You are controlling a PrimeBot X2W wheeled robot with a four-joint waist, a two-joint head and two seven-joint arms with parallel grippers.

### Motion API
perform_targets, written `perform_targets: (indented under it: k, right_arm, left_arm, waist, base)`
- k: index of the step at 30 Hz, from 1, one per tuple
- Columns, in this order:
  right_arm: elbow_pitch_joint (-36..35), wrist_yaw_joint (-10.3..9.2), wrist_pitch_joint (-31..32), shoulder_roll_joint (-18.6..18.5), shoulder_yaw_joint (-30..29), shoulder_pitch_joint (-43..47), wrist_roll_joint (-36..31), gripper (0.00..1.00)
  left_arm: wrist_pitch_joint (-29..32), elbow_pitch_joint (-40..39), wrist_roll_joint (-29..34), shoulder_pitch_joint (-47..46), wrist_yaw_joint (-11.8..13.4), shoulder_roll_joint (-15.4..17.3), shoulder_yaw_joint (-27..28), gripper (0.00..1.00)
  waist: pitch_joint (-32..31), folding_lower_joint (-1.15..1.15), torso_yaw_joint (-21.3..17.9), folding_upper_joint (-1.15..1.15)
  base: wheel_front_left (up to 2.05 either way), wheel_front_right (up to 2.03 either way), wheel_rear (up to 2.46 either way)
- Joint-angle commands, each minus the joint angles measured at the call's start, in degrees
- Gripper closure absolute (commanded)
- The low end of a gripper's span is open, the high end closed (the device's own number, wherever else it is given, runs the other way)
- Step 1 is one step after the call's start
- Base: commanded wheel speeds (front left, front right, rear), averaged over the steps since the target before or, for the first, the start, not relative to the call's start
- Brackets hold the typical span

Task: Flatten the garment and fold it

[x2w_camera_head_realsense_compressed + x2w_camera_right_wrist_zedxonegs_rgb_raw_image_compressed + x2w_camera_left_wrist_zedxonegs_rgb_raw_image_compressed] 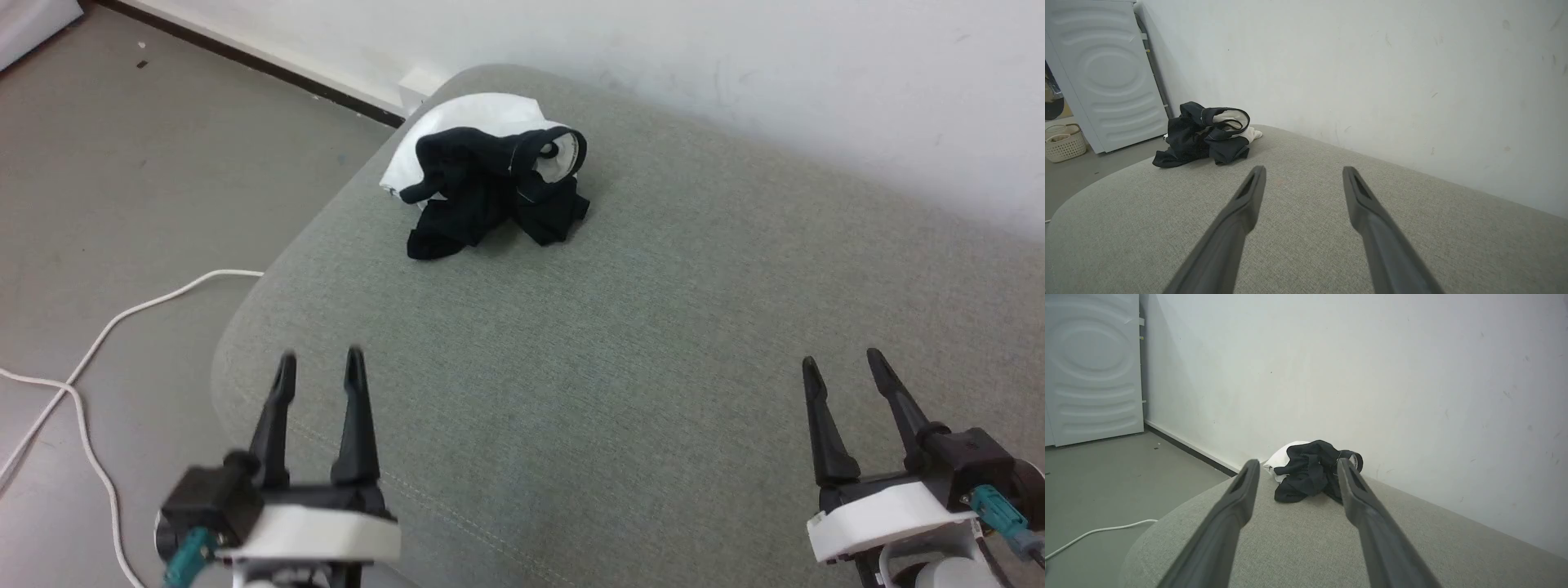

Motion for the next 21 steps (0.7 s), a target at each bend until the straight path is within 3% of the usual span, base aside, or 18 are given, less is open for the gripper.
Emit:
perform_targets:
  k: [1,6,11,18,21]
  right_arm:
    - [-0.41,-0.12,-0.27,0.15,-0.27,-0.22,0.03,0.0]
    - [-2.42,-0.12,0.84,0.15,-0.21,-1.01,-0.66,0.0]
    - [-6.92,-0.12,3.84,-0.29,0.32,-2.28,-1.35,0.0]
    - [-14.56,-0.12,8.16,-4.62,2.69,-4.43,-0.87,0.0]
    - [-18.48,-0.12,10.11,-7.13,3.77,-5.69,-0.23,0.0]
  left_arm:
    - [-0.02,-1.0,0.69,-3.07,-0.68,0.46,-0.33,0.0]
    - [5.25,-4.86,1.43,-12.56,-0.11,3.31,1.39,0.0]
    - [11.47,-3.29,1.4,-24.86,0.27,6.81,3.94,0.0]
    - [19.36,0.97,-0.26,-39.35,-0.77,11.65,6.47,0.0]
    - [23.08,4.04,-1.3,-45.64,-1.51,15.17,8.45,0.0]
  waist:
    - [0.73,0.0,-0.6,0.0]
    - [3.05,0.0,-2.24,0.0]
    - [7.08,0.0,-4.14,0.0]
    - [14.52,0.0,-6.74,0.0]
    - [18.61,0.0,-8.49,0.0]
  base:
    - [0.0,0.0,0.0]
    - [0.0,0.0,0.0]
    - [0.0,0.0,0.0]
    - [0.0,0.0,0.0]
    - [0.0,0.0,0.0]
